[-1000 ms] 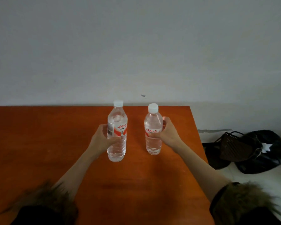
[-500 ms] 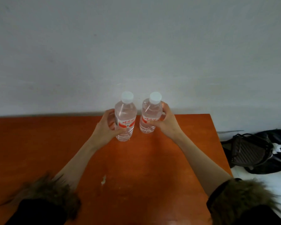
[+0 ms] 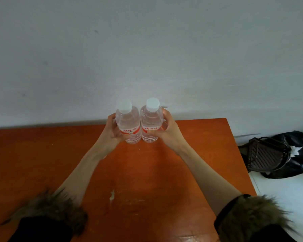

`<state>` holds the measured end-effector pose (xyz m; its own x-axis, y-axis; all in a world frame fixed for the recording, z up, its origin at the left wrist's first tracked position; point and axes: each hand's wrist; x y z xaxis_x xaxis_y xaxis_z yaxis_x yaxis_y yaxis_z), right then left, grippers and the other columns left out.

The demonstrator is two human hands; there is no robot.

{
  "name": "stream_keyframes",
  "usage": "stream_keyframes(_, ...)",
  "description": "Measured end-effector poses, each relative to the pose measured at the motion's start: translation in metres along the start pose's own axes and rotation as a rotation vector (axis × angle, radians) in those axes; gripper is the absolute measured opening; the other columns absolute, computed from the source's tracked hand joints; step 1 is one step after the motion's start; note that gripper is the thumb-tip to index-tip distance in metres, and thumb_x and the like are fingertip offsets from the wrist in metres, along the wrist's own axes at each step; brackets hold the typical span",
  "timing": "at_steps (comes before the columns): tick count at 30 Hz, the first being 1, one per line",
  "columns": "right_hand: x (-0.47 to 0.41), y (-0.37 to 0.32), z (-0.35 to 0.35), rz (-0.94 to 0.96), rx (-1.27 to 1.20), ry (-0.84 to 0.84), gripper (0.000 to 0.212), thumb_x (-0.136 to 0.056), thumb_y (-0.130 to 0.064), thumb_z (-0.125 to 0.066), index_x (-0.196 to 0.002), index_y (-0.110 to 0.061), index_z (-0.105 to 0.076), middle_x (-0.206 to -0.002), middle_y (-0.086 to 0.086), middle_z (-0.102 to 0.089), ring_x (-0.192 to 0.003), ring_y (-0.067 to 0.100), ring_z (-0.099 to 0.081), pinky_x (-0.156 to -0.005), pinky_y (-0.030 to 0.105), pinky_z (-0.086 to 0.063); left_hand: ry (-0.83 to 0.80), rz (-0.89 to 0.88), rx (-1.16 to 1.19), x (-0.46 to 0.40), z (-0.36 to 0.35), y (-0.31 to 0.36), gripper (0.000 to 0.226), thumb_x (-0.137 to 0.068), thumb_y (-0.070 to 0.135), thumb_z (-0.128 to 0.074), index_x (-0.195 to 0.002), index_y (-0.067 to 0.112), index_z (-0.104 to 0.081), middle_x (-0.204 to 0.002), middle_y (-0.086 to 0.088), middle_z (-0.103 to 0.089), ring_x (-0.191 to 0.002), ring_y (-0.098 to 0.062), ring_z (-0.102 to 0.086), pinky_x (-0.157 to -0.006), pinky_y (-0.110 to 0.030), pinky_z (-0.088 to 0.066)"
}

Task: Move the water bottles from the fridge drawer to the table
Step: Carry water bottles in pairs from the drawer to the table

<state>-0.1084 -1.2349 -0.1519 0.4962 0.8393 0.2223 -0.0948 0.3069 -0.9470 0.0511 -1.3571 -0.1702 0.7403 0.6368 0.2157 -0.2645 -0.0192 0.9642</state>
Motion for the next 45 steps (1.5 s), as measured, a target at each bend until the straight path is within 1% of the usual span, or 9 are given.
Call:
stream_keyframes(4, 0.003, 0.002, -0.005, 0.001, -0.029, -0.007, 0.081, -0.076, -0.005, -0.073, -0.140, -0.026, -0.029, -0.117, -0.021, -0.050, -0.112, 0.000, -0.048, -0.102, 0.029, -0.041, -0.073, 0.013, 0.000, 0.000, 0.000, 0.000, 0.085, -0.079, -0.005, -0.063, -0.141, 0.025, -0.013, -0.139, 0.007, -0.035, -0.130, -0.008, -0.037, -0.105, -0.037, -0.037)
stream_keyframes(8, 0.006, 0.000, -0.006, -0.015, 0.023, -0.061, 0.091, -0.078, -0.009, -0.072, -0.146, -0.028, -0.015, -0.138, -0.008, -0.045, -0.125, 0.009, -0.044, -0.110, 0.043, -0.034, -0.110, 0.030, 0.003, 0.007, 0.002, -0.006, 0.091, -0.077, 0.014, -0.071, -0.143, 0.032, -0.011, -0.149, 0.007, -0.028, -0.137, -0.010, -0.031, -0.110, -0.049, -0.030)
stream_keyframes(12, 0.023, -0.008, -0.002, -0.059, 0.115, -0.094, 0.107, -0.079, -0.024, -0.072, -0.148, -0.028, 0.009, -0.153, -0.001, -0.027, -0.138, 0.020, -0.031, -0.114, 0.047, -0.023, -0.059, 0.027, -0.043, 0.021, -0.005, 0.001, 0.088, -0.079, 0.028, -0.069, -0.145, 0.034, -0.012, -0.153, 0.011, -0.023, -0.138, -0.007, -0.027, -0.112, -0.043, -0.026)
stream_keyframes(15, 0.058, -0.009, 0.005, -0.072, 0.270, -0.025, 0.095, -0.084, -0.035, -0.064, -0.149, -0.026, 0.005, -0.156, 0.000, -0.021, -0.141, 0.022, -0.026, -0.113, 0.043, -0.023, 0.136, 0.112, -0.119, 0.048, -0.024, 0.004, 0.076, -0.084, 0.040, -0.058, -0.146, 0.027, -0.015, -0.154, 0.004, -0.022, -0.138, -0.013, -0.027, -0.112, -0.044, -0.026)
stream_keyframes(19, 0.131, 0.004, 0.031, -0.031, 0.559, 0.077, 0.081, -0.088, -0.048, -0.053, -0.149, -0.029, -0.003, -0.156, -0.004, -0.017, -0.143, 0.018, -0.020, -0.116, 0.041, -0.023, 0.092, 0.084, -0.351, 0.104, -0.067, 0.005, 0.060, -0.091, 0.043, -0.048, -0.143, 0.028, -0.023, -0.152, 0.003, -0.026, -0.138, -0.016, -0.028, -0.111, -0.040, -0.027)
stream_keyframes(28, 0.345, 0.012, 0.146, -0.032, 0.989, 0.482, 0.098, -0.066, -0.085, -0.005, -0.149, -0.031, -0.001, -0.158, -0.003, -0.003, -0.146, 0.018, 0.001, -0.116, 0.048, -0.004, -0.102, -0.525, -0.932, 0.198, -0.199, 0.101, 0.071, -0.088, 0.062, -0.029, -0.148, 0.028, -0.010, -0.157, 0.005, -0.001, -0.144, -0.012, 0.005, -0.118, -0.040, -0.002)
stream_keyframes(37, 0.675, 0.031, 0.231, -0.283, 1.118, 0.939, 0.082, -0.080, -0.072, -0.026, -0.148, -0.034, 0.000, -0.159, -0.001, -0.002, -0.146, 0.022, -0.001, -0.117, 0.053, -0.007, -0.393, -1.118, -0.927, 0.376, -0.427, 0.182, 0.079, -0.079, 0.066, -0.017, -0.147, 0.027, -0.013, -0.157, 0.000, -0.011, -0.145, -0.020, 0.001, -0.116, -0.048, -0.002)
stream_keyframes(41, 0.806, 0.045, 0.245, -0.421, 1.113, 1.129, 0.085, -0.075, -0.074, -0.020, -0.148, -0.032, -0.009, -0.158, 0.001, -0.007, -0.146, 0.025, -0.007, -0.114, 0.054, -0.010, -0.550, -1.298, -0.869, 0.460, -0.520, 0.192, 0.075, -0.082, 0.062, -0.020, -0.146, 0.024, -0.020, -0.155, -0.003, -0.020, -0.144, -0.025, -0.009, -0.115, -0.051, -0.008)
stream_keyframes(45, 0.921, 0.071, 0.249, -0.603, 1.068, 1.258, 0.083, -0.083, -0.066, -0.040, -0.147, -0.034, 0.000, -0.159, 0.000, -0.002, -0.146, 0.020, -0.001, -0.116, 0.053, -0.002, -0.706, -1.431, -0.796, 0.537, -0.608, 0.188, 0.073, -0.083, 0.061, -0.022, -0.146, 0.024, -0.021, -0.155, -0.002, -0.018, -0.145, -0.023, -0.007, -0.116, -0.050, -0.008)
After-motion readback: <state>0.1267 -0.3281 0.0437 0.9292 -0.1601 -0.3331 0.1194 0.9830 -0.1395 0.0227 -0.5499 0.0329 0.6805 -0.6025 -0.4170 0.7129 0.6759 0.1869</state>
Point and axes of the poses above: each hand's wrist, its own x-axis away from the middle knuckle, its own z-axis out of the back of the hand, y = z × x
